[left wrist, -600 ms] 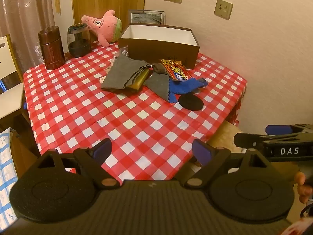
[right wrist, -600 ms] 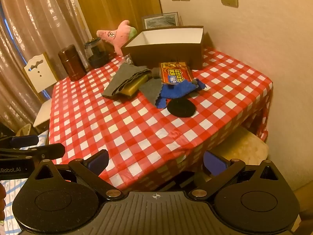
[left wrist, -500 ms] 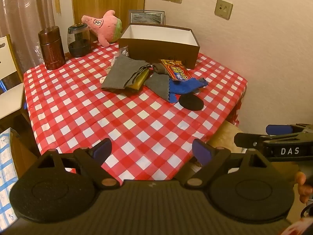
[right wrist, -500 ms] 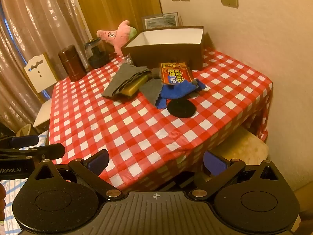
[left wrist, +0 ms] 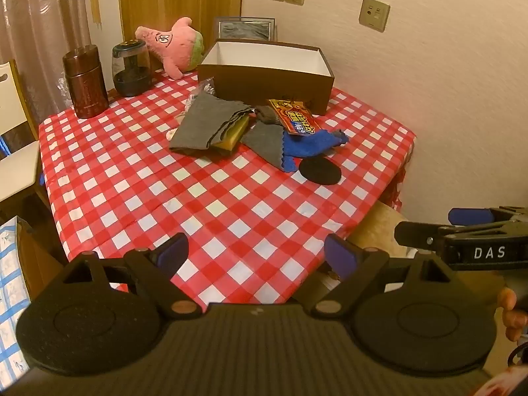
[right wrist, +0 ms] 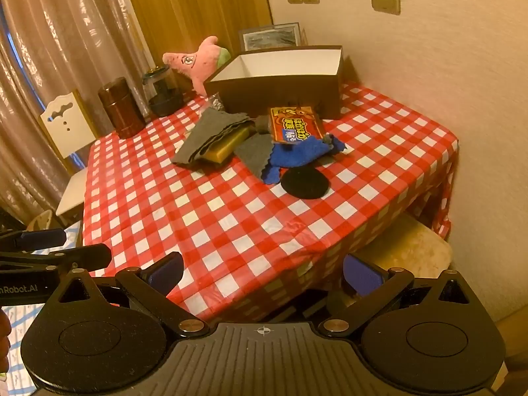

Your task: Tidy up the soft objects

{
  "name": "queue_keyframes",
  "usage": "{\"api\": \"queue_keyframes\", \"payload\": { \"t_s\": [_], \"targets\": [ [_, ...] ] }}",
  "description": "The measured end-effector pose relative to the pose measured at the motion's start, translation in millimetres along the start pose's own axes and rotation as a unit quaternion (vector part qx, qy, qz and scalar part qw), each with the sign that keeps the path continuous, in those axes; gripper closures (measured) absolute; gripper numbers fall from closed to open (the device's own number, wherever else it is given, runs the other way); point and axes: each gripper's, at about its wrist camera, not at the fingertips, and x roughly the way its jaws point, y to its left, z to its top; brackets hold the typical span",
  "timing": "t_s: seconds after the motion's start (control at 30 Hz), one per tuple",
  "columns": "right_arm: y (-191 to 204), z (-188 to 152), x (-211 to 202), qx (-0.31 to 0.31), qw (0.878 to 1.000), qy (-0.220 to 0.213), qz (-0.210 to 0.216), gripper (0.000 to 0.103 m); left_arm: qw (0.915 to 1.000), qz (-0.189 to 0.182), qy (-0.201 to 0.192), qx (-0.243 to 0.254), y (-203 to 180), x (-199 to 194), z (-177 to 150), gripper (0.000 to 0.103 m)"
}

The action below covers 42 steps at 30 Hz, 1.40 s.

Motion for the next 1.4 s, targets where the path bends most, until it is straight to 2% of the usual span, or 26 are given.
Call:
{"api": "queue_keyframes", "payload": {
  "t_s": [1.4],
  "targets": [
    [0.7, -1.6, -9.1, 0.000, 1.000, -0.006, 0.001, 0.000, 1.0000, 0.001, -0.003, 0.001, -0.1, -0.1, -0.2, 0.015]
  ]
}}
